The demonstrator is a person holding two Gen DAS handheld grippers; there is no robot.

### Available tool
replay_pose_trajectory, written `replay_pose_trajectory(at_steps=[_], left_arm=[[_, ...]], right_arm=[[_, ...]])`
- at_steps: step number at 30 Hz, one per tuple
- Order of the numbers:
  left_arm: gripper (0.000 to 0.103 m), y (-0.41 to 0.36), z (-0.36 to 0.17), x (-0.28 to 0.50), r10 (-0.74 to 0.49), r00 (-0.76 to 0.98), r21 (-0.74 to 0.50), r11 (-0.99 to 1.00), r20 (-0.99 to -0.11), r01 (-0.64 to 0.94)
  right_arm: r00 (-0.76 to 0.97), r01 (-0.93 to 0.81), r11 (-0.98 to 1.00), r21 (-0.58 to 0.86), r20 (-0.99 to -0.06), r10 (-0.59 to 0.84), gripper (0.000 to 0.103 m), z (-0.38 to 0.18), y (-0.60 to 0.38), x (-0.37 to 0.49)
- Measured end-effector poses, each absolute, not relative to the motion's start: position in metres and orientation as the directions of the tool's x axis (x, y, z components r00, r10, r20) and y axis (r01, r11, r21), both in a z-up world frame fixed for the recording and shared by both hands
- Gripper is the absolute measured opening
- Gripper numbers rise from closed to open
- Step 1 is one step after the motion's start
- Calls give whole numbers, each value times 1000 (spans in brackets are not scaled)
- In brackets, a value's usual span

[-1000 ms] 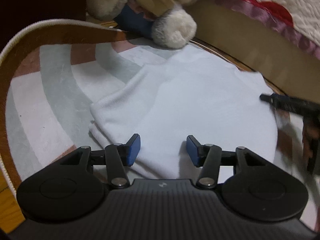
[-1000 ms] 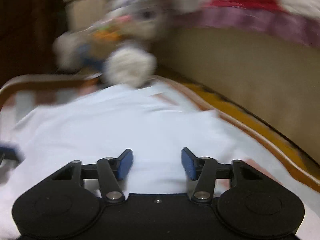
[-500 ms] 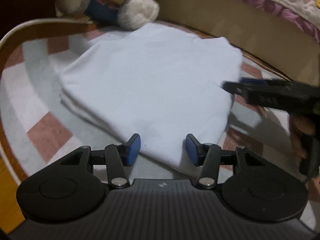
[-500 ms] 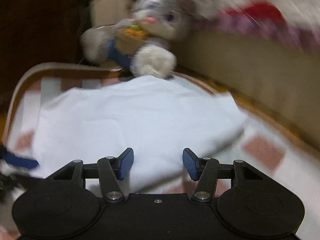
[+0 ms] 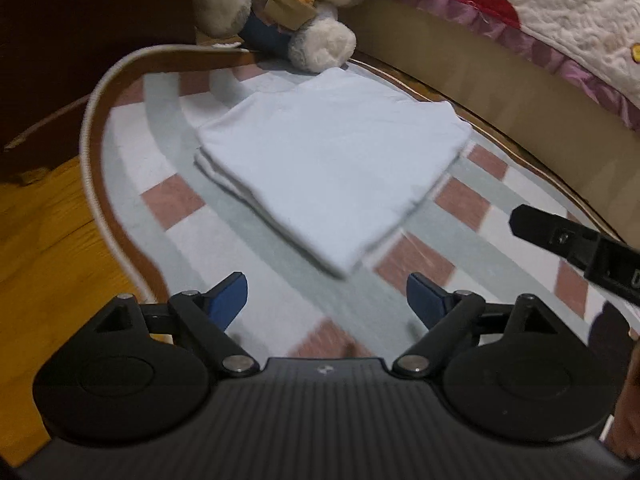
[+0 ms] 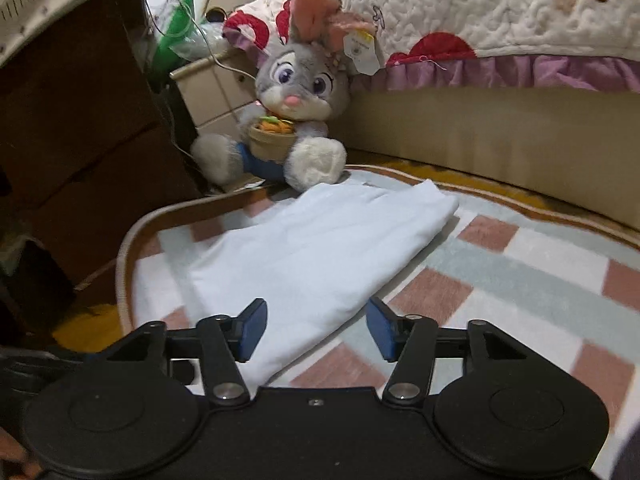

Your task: Fold clothes

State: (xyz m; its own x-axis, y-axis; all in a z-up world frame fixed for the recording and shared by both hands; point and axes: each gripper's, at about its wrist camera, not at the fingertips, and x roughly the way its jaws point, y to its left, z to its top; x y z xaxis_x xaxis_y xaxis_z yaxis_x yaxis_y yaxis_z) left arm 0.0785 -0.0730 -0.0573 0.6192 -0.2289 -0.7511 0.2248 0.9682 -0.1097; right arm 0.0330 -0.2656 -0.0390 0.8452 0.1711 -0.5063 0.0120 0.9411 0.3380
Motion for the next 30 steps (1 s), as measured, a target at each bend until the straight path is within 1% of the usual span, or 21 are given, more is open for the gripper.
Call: replay_pose_trajectory(at_steps=[1, 2, 3, 4, 5, 9, 10, 12, 19, 23, 30], left_arm=[[90, -77, -51, 68, -219, 627, -100, 971, -747, 218], [94, -80, -45, 57, -208, 635, -91, 973, -744, 212], [95, -84, -39, 46, -198, 643, -82, 975, -740, 205], [96, -87, -33, 35, -190, 649, -75, 977, -737, 200], [96, -88, -28, 27, -192, 646, -78, 976, -738, 201], [96, -91, -8, -5, -193, 645, -88, 977, -740, 192], [96, -92, -3, -14, -174, 661, -69, 981, -730, 182], [100, -93, 4, -30, -153, 681, -38, 983, -716, 180], [100, -101, 22, -68, -115, 689, 35, 979, -716, 199], [101, -107, 26, -88, -106, 698, 57, 977, -708, 207], [101, -110, 17, -101, -75, 699, 92, 976, -711, 199]], right_arm=[[844, 11, 947, 320, -511, 163, 63, -33, -262, 24], [844, 11, 955, 298, -515, 151, 65, -27, -258, 15], [843, 13, 962, 272, -520, 136, 65, -22, -257, 6], [843, 14, 968, 249, -523, 122, 66, -16, -256, -5], [845, 15, 972, 234, -523, 113, 70, -10, -257, -16], [834, 5, 980, 201, -541, 107, 74, 8, -265, -48], [831, 6, 982, 187, -547, 99, 75, 13, -266, -54], [823, 20, 986, 168, -562, 79, 76, 20, -269, -65], [808, 29, 987, 161, -585, 71, 87, 40, -268, -107], [815, 34, 992, 122, -578, 43, 88, 39, -262, -137], [809, 54, 991, 119, -587, 27, 90, 43, -266, -141]])
